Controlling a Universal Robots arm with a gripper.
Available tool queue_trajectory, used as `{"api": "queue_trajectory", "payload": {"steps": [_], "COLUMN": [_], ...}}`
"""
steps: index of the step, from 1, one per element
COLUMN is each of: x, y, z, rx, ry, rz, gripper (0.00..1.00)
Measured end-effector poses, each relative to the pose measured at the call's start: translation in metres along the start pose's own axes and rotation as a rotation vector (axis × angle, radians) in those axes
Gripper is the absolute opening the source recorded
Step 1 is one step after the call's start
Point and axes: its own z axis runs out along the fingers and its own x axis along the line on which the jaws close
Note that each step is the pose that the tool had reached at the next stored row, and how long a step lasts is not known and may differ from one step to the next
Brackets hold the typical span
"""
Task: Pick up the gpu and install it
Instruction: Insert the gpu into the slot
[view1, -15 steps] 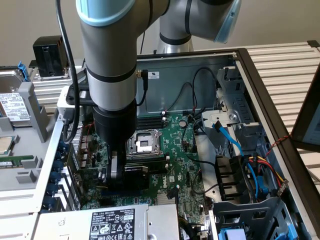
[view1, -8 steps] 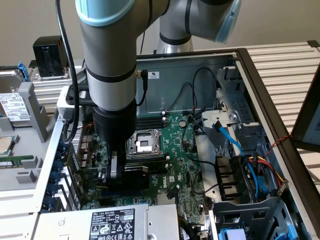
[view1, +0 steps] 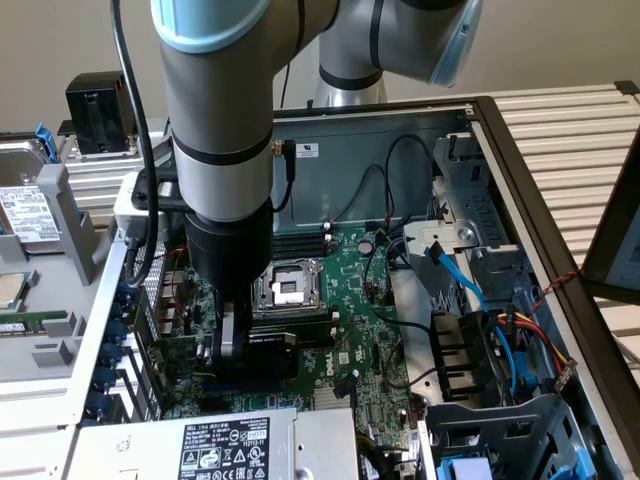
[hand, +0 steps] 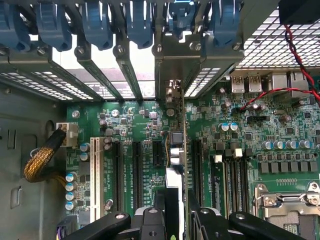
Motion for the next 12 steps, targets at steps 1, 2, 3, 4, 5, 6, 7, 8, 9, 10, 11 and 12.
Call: {"api": "queue_trajectory", "payload": {"steps": [1,2,3,4,5,6,7,8,9,10,11,12], "x": [0.0000,0.0000,0.0000,0.0000,0.0000,0.0000,0.0000,0.0000,0.0000,0.0001,0.0001,0.0000], "y": [0.0000,0.0000,0.0000,-0.0001,-0.0001,-0.0001,0.0000,-0.0001,-0.0001,-0.0001,-0.0001,-0.0001], "z": [0.0001,0.0002,0.0004,0.0006,0.0007,0.0009,0.0011,0.0013,0.0015,0.0016,0.0018,0.0020], "rx": [0.0000,0.0000,0.0000,0.0000,0.0000,0.0000,0.0000,0.0000,0.0001,0.0001,0.0001,0.0002], "ry": [0.0000,-0.0001,0.0000,0.0001,0.0002,0.0003,0.0004,0.0004,0.0004,0.0005,0.0006,0.0005], "rz": [0.000,0.000,0.000,0.001,0.001,0.001,0.001,0.001,0.001,0.002,0.002,0.002], "gripper": [0.27,0.27,0.27,0.27,0.27,0.27,0.27,0.27,0.27,0.27,0.27,0.27]}}
